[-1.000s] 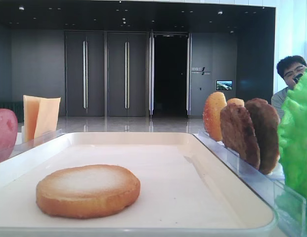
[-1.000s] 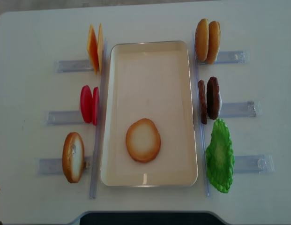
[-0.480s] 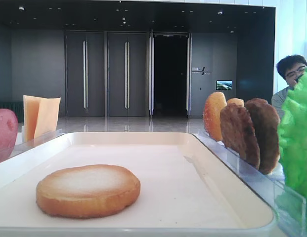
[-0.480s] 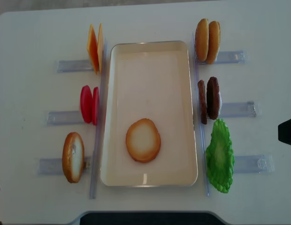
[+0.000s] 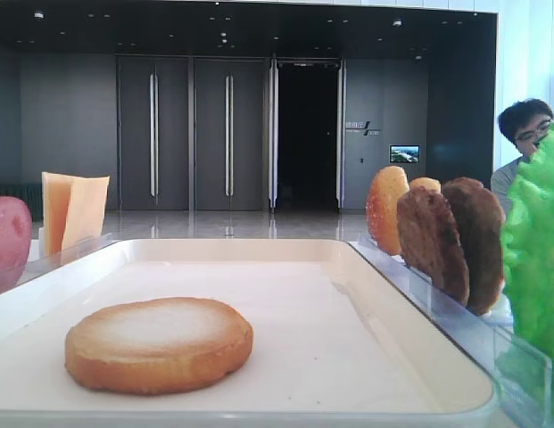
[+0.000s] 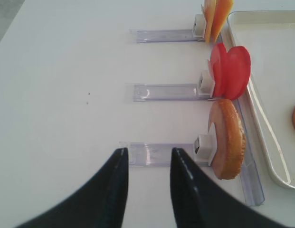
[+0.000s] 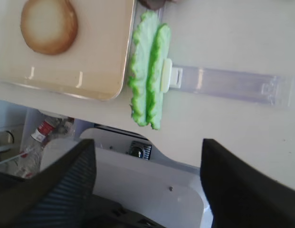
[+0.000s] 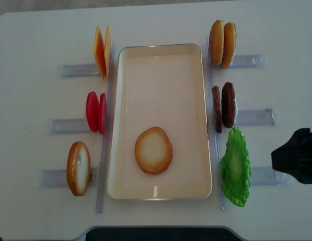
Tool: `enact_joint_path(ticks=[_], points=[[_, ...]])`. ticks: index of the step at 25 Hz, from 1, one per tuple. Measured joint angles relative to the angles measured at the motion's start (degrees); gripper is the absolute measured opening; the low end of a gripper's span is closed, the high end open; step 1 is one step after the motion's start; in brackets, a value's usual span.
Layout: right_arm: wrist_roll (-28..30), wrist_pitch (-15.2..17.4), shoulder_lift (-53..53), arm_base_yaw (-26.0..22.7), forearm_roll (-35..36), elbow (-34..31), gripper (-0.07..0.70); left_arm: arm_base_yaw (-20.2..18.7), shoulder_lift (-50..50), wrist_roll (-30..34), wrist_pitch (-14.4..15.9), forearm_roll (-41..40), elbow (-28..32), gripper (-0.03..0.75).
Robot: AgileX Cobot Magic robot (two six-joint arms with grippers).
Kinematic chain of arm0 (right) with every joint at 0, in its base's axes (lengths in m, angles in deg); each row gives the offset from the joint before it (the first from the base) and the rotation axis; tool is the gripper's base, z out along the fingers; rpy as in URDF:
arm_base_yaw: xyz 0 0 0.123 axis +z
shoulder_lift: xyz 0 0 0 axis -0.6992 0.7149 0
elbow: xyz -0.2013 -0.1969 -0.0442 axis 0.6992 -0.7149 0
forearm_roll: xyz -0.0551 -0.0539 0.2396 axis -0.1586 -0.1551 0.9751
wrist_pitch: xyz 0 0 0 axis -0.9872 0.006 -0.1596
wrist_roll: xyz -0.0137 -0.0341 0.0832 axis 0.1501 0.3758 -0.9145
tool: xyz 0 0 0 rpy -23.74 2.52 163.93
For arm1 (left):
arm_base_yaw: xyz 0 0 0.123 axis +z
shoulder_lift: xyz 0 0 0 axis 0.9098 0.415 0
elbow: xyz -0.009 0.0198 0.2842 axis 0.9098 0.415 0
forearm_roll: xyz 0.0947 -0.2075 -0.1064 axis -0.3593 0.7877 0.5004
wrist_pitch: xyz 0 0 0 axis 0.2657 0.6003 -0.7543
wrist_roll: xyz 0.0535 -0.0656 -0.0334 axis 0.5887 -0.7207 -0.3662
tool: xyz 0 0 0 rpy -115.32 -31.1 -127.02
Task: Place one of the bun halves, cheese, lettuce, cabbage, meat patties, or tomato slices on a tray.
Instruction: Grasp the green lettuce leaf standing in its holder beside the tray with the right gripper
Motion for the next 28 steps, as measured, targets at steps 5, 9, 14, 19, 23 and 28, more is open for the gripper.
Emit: enact_joint_path(ticks=[5, 9, 14, 19, 23, 28], points=[[-9.24, -0.82, 3.56, 11.67, -7.18, 0.00, 0.477, 0.00, 0.00, 0.00, 0.00, 0.00, 0.00, 0.234], [-12.99, -2.78, 5.90, 15.47, -10.12, 0.00, 0.477, 0.00, 0.00, 0.00, 0.00, 0.00, 0.00, 0.233], [-13.53, -5.42, 8.44, 15.67, -10.87, 0.06, 0.493, 0.00, 0.00, 0.00, 0.00, 0.00, 0.00, 0.233], [-13.60, -7.61, 11.68, 15.67, -10.87, 0.60, 0.500, 0.00, 0.00, 0.00, 0.00, 0.00, 0.00, 0.233], [-13.67, -9.37, 15.77, 15.67, -10.91, 0.66, 0.503, 0.00, 0.00, 0.00, 0.00, 0.00, 0.00, 0.232], [-13.72, -12.77, 19.85, 15.67, -11.05, 0.66, 0.501, 0.00, 0.00, 0.00, 0.00, 0.00, 0.00, 0.232]])
